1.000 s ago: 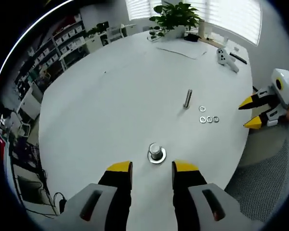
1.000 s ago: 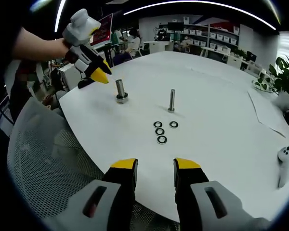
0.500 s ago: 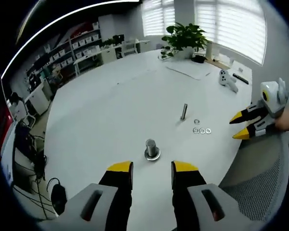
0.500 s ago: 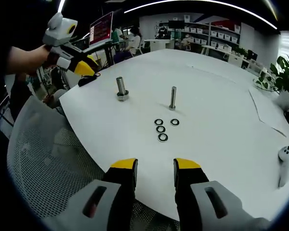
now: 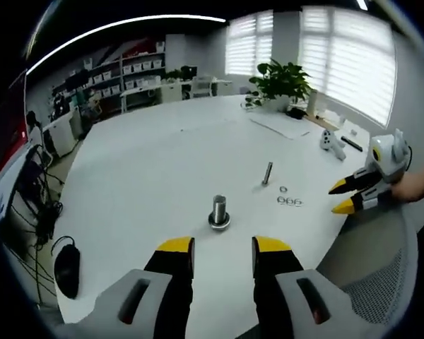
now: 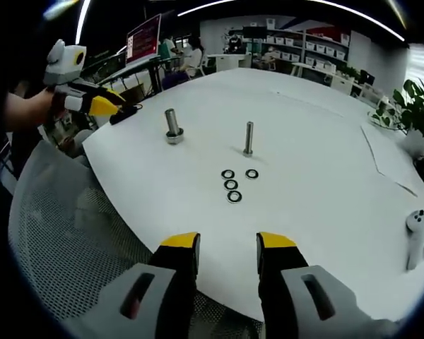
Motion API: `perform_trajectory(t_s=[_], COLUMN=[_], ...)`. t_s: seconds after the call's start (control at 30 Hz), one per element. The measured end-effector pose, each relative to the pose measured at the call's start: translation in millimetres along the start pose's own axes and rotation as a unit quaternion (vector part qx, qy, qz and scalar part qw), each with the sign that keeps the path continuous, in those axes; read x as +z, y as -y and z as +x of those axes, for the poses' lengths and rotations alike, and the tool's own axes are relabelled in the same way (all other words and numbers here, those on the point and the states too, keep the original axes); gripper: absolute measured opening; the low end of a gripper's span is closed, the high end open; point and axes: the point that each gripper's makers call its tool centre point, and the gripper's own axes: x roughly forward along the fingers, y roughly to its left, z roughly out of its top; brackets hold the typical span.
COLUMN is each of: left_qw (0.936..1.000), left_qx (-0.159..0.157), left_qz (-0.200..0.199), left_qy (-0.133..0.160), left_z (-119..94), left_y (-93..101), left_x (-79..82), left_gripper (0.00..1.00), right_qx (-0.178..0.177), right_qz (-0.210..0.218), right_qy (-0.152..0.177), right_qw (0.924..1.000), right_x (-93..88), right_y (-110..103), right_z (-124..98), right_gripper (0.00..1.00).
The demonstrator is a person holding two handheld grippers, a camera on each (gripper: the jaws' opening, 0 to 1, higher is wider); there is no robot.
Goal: Place the washer onto the threaded stud by aligning its center hole with the stud, sliding it down to the base, and recovering from edge contact or off-axis alignment until the washer reaches the visible bottom stop.
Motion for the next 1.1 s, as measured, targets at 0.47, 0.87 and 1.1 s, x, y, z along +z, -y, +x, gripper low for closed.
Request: perform_trajectory(t_s=[0.47,0.87,1.1], left_qw=[0.9979,0.9982,0.9976], left_qx=[-0.051,-0.05,-0.059], left_qz=[0.039,0.029,0.037], left_qy=[0.006,0.015,0.008], left_z=[-2,-7,-7], left_y=[20.5,15.5,20.4], left_x=[-16.2,-19.3,-27.8], left_gripper=[0.31,0.31,0.31], right_qx=[-0.001,-0.008,-0.012], right_qz=[0.009,0.013,0.016], right_qy=[-0.025,-0.033,-0.032], right_qw=[0.9996,0.9993,0.9993], right_x=[-9.1,-10.6,-10.7], right_y=[1,4,6], right_z=[4,4,3], right_gripper=[0.36,0.36,0.36])
